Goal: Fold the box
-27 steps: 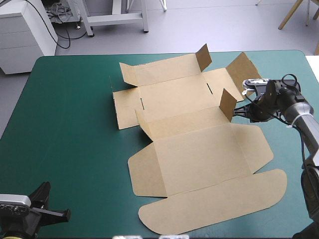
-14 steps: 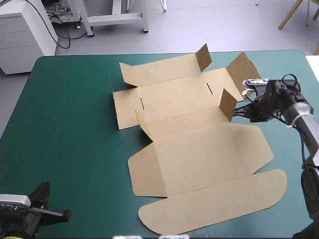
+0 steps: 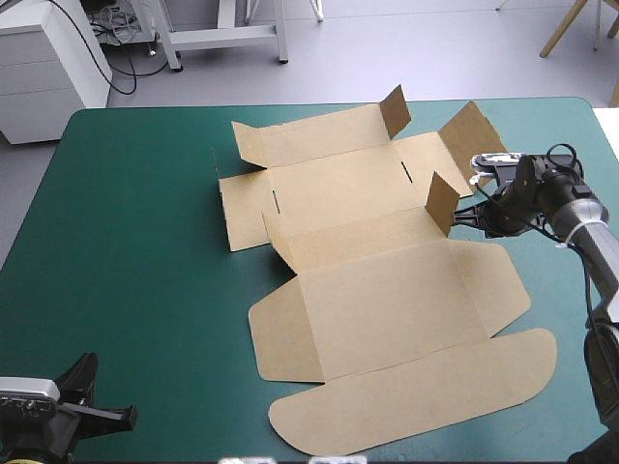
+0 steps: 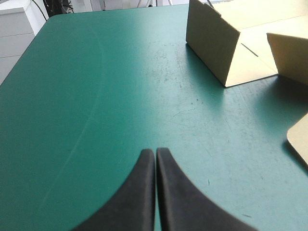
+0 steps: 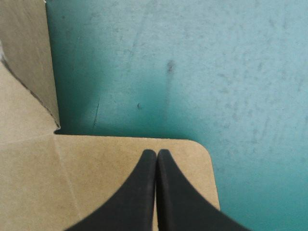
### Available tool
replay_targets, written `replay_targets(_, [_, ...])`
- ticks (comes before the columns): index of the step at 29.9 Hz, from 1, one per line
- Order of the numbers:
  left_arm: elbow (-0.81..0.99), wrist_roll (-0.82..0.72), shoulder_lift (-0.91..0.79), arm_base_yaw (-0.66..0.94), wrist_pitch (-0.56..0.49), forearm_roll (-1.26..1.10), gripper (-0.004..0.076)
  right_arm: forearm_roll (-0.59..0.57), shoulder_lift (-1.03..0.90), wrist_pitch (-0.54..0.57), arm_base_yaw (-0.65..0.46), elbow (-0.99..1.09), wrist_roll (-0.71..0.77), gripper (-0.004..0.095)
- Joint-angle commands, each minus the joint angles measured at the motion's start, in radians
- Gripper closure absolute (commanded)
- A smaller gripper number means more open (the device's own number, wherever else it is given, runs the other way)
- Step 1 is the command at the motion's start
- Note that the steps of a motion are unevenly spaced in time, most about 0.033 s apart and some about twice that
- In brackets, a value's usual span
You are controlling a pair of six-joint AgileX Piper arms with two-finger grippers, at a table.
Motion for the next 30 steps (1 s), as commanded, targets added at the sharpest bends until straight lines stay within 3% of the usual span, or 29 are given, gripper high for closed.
replay_targets(1, [-0.022,-0.006,0.016,-0.007,-0.078,-0.002,0.0734,-0.005,-0.059,-0.013,-0.005,-0.037,0.003,0.0927])
replay_targets(26, [-0.022,-0.006,0.016,-0.007,-0.078,-0.002,0.0734,0.007,-0.469,0.104,-0.005,-0.128,-0.013,0.0925])
replay_targets(30, [-0.022,-0.006,0.016,-0.007,-0.078,-0.002,0.0734,0.046,-0.467,0.115,-0.005,-0.128,-0.055,0.0842])
